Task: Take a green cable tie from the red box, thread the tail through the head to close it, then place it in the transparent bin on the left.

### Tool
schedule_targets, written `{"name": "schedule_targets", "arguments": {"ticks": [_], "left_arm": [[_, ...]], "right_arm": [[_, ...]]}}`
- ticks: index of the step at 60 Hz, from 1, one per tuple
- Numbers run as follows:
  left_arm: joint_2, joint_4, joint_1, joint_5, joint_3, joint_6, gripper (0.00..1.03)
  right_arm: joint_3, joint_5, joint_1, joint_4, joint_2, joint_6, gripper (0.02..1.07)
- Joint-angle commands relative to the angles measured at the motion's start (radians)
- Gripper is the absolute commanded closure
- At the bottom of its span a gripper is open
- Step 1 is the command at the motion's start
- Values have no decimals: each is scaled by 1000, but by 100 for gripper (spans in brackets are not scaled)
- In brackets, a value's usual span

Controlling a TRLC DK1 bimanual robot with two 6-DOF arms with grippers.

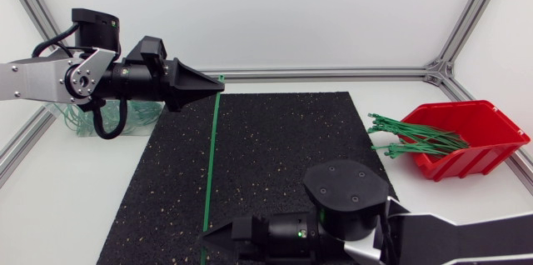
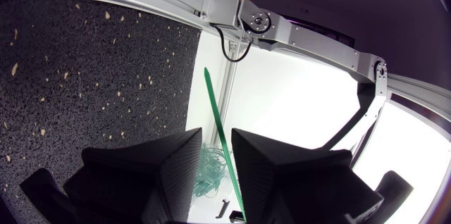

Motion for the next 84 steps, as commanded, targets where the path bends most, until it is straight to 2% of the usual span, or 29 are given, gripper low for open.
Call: {"name": "schedule_targets", "arguments": {"ticks": [1, 6, 10, 13, 27, 30, 35, 43, 60, 66, 69, 74, 84], "left_arm": [[17, -1, -12, 5, 20, 7, 99], [17, -1, -14, 5, 17, 7, 99], [17, -1, -12, 5, 17, 7, 99], [15, -1, -9, 5, 15, 7, 99], [-8, 1, -3, 5, 3, 16, 99], [-22, 2, 0, 5, -3, 22, 99], [-55, 16, 5, 4, -29, 42, 99], [-123, 85, 9, -15, -100, 48, 99], [-312, 194, -18, -108, -243, 40, 99], [-388, 217, -44, -147, -289, 17, 99], [-428, 223, -69, -176, -312, 10, 99], [-494, 241, -103, -223, -350, -13, 99], [-572, 249, -176, -299, -393, -35, 99]], "right_arm": [[-13, 7, 12, 17, -9, -23, 79], [-9, 10, 15, 17, -3, -26, 93], [-9, 13, 17, 17, -1, -26, 95], [-11, 21, 17, 15, -1, -26, 101], [-19, 32, 14, 31, 3, 5, 101], [-20, 26, 14, 49, -6, 63, 101], [-2, 10, 14, 67, -44, 255, 101], [24, 13, 8, 66, -73, 503, 101], [35, 19, 9, 44, -123, 962, 101], [41, 10, 23, -77, -189, 1028, 101], [64, -37, 18, -149, -219, 1129, 101], [155, -57, 11, -417, -265, 1235, 101], [184, -94, 5, -506, -353, 1401, 101]]}}
